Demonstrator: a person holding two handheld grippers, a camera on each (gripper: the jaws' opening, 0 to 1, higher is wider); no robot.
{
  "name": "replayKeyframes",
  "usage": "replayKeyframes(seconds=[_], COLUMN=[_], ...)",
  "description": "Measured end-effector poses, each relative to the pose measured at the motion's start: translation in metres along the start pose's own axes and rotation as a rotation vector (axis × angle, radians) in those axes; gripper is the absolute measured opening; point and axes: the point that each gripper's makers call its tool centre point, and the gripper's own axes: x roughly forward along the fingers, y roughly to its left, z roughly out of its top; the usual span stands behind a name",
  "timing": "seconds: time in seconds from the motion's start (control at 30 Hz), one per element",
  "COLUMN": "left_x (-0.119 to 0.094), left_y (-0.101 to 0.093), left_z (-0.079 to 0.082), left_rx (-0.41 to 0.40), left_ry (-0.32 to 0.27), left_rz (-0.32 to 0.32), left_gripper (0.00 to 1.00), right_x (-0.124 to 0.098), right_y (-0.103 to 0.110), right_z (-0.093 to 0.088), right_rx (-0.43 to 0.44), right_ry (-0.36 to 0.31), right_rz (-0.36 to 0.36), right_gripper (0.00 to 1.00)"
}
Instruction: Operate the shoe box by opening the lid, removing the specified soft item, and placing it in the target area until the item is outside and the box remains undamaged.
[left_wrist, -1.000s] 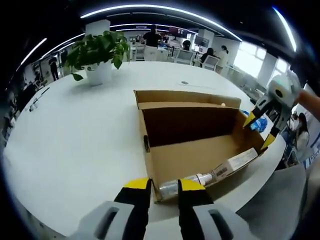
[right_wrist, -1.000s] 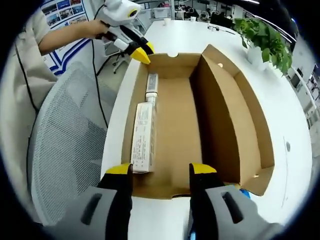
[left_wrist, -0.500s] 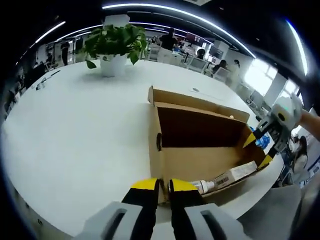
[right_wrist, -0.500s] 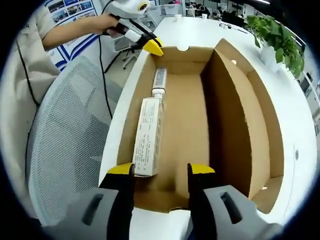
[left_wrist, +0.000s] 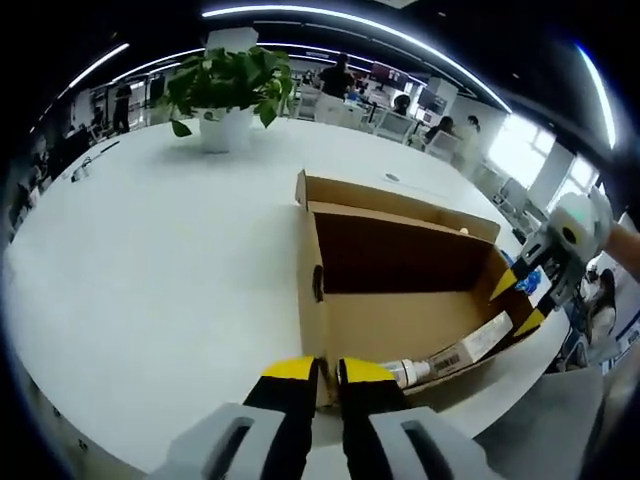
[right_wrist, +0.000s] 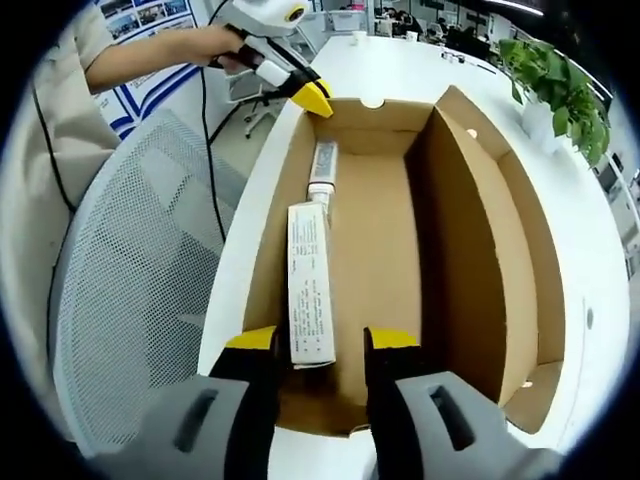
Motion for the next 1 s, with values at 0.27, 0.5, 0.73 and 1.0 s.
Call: replayKeyframes(seconds=[0.27, 0.5, 0.73, 1.0], left_x=[0.0, 0.0, 0.0, 0.0], left_y=[0.001, 0.001, 0.001, 0.001], left_z=[0.0, 0.0, 0.0, 0.0], left_rx=[-0.013, -0.012, -0.006, -0.006], left_ry=[-0.005, -0.008, -0.005, -0.005], left_rz=[-0.003, 0.0, -0.001, 0.001], left_gripper=[0.08, 0.08, 0.08, 0.08], right_x=[0.013, 0.018, 0.017, 0.01], right_y=[0.002, 0.002, -0.001, -0.003], right_z=[0.008, 0.01, 0.009, 0.011], right_rx=[-0.006, -0.012, -0.002, -0.01], right_ry=[-0.013, -0.015, -0.013, -0.023], right_rz=[-0.016, -0.033, -0.056, -0.074], right_gripper=[0.2, 0.17, 0.16, 0.16])
